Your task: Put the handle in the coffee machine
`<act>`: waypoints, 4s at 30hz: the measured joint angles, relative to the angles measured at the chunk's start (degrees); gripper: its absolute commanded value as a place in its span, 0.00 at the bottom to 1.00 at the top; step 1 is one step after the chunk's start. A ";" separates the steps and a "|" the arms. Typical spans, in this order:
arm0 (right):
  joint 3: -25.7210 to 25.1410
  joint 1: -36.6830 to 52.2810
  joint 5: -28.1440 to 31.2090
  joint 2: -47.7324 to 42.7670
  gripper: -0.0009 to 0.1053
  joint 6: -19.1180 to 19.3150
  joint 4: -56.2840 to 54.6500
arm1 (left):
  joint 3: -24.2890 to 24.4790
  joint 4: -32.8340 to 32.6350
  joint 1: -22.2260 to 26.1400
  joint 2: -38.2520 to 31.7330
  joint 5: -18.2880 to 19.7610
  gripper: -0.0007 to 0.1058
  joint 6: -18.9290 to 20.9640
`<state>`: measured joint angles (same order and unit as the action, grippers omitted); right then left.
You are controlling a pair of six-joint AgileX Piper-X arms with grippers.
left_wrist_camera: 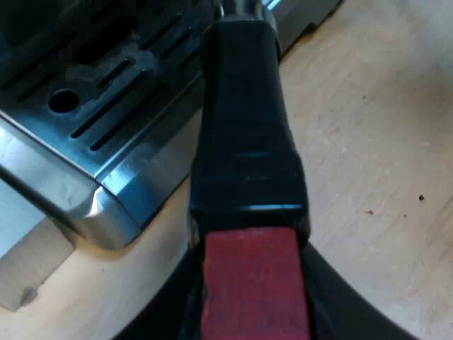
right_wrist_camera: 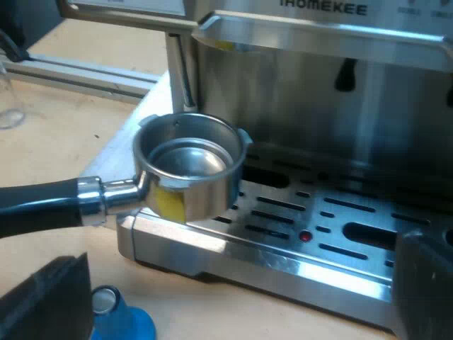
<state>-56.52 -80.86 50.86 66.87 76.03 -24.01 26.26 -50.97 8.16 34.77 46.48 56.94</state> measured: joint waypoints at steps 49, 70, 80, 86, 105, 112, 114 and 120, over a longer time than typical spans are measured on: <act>2.18 0.32 10.26 22.52 0.82 18.24 46.99 | 2.31 23.56 0.54 27.71 7.40 0.01 -3.30; 2.18 3.74 12.87 27.60 0.82 19.22 53.00 | 6.77 24.55 0.54 32.27 7.51 0.01 -3.33; 2.18 3.74 12.87 27.60 0.82 19.19 53.33 | 6.77 27.03 0.54 32.69 7.51 0.01 -3.33; 2.18 3.74 12.87 27.60 0.82 19.19 53.33 | 7.17 27.03 0.54 32.69 7.51 0.01 -2.75; 2.18 3.74 12.87 27.60 0.82 19.19 53.33 | 10.11 27.18 0.54 32.69 9.15 0.01 0.25; 2.18 3.74 12.87 27.60 0.82 19.19 53.33 | 10.11 27.03 0.54 31.28 8.28 0.01 -0.25; 2.18 3.74 12.87 27.60 0.82 19.19 53.33 | 10.11 27.03 0.54 31.28 8.28 0.01 -0.25; 2.18 3.74 12.87 27.60 0.82 19.19 53.33 | 10.11 27.03 0.54 31.13 8.41 0.01 -0.25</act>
<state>-54.34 -77.12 63.72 94.47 95.22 29.32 36.36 -23.93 8.70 65.90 54.89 56.69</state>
